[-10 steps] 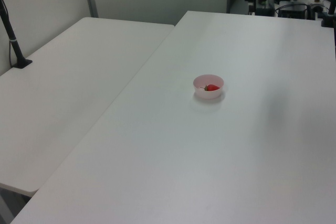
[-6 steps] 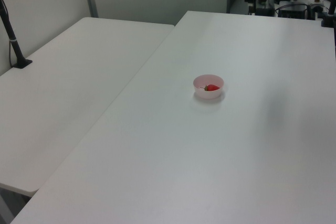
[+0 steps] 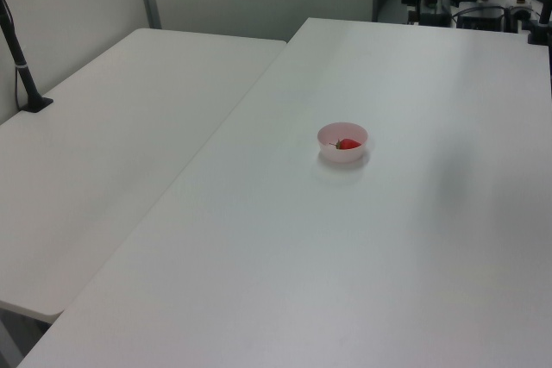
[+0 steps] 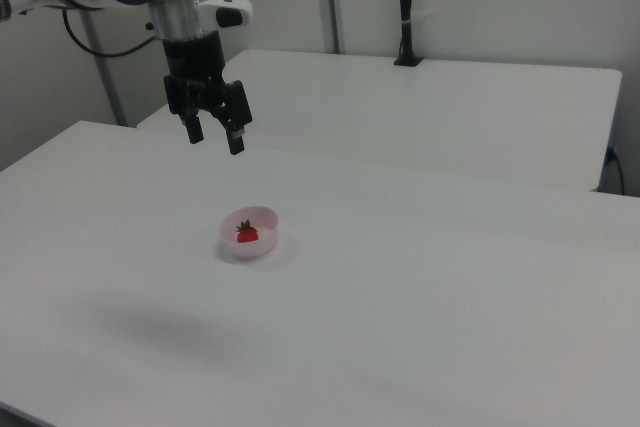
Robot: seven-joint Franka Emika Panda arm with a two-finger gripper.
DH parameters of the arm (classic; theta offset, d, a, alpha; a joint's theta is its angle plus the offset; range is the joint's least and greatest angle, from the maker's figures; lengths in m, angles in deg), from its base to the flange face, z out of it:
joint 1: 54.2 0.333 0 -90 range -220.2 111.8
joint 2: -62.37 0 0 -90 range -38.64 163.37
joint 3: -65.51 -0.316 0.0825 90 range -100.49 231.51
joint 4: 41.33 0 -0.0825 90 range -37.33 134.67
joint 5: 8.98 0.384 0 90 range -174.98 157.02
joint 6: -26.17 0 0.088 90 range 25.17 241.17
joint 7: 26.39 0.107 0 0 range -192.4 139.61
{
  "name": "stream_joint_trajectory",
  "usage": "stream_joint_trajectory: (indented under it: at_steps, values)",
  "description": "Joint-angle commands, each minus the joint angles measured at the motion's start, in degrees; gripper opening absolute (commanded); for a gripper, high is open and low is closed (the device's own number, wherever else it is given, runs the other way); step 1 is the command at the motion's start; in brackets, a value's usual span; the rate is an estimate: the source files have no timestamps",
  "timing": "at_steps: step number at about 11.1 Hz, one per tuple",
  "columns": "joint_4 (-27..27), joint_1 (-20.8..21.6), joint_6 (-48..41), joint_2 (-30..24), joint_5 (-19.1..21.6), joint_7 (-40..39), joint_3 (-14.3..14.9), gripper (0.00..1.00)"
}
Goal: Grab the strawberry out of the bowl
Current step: 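Move the open gripper over the pink bowl holding the strawberry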
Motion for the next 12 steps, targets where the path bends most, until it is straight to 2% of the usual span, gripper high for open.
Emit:
stream_joint_trajectory:
  at_steps: [1,5,9,10,12]
  values:
    - [0.58,1.01,4.09,1.82,0.90,-2.43,-0.40,1.00]
    - [0.32,5.14,12.44,8.14,0.81,-2.61,-0.40,1.00]
    - [0.15,7.43,20.53,15.52,0.63,-3.92,-0.49,1.00]
    - [0.15,7.61,22.21,17.37,0.64,-5.41,-0.49,0.94]
    - [0.23,7.35,24.32,19.05,0.72,-10.93,-0.49,0.91]
